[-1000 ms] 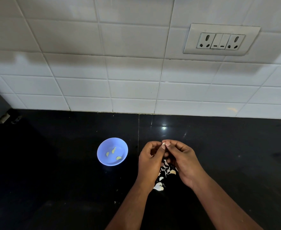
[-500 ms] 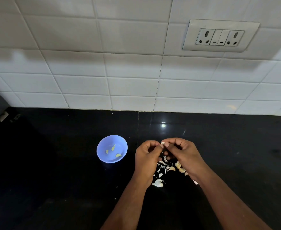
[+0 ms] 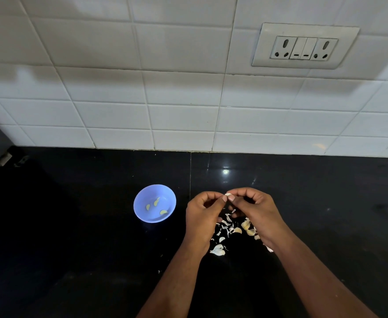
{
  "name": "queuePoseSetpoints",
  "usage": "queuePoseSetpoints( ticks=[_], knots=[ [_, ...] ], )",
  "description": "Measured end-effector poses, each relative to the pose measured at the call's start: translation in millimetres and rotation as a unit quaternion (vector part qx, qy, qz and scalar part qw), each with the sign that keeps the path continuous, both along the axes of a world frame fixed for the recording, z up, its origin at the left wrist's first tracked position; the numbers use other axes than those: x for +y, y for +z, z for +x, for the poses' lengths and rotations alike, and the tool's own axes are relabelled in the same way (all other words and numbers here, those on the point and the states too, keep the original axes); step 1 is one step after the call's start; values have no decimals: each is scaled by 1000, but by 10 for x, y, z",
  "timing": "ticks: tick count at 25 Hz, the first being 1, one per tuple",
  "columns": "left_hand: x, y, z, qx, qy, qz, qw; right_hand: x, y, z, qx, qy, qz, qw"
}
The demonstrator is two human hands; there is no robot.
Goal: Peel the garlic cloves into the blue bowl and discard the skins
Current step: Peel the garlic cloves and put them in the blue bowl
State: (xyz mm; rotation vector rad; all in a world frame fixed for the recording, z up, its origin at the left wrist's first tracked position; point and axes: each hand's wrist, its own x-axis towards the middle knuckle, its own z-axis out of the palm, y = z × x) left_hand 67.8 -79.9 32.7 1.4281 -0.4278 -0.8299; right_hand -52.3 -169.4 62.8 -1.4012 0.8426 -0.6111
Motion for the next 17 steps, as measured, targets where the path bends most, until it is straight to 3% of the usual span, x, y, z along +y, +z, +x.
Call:
queuePoseSetpoints(
  ticks=[8, 13, 17],
  knots=[
    [25, 65, 27, 109, -50, 10, 993, -101, 24, -58, 27, 41, 3, 999],
    [5, 21, 17, 20, -40, 12, 999, -71, 10, -46, 20, 34, 16, 999],
    [-24, -11, -15, 4, -35, 24, 999, -25, 9, -13, 24, 35, 25, 999]
  ],
)
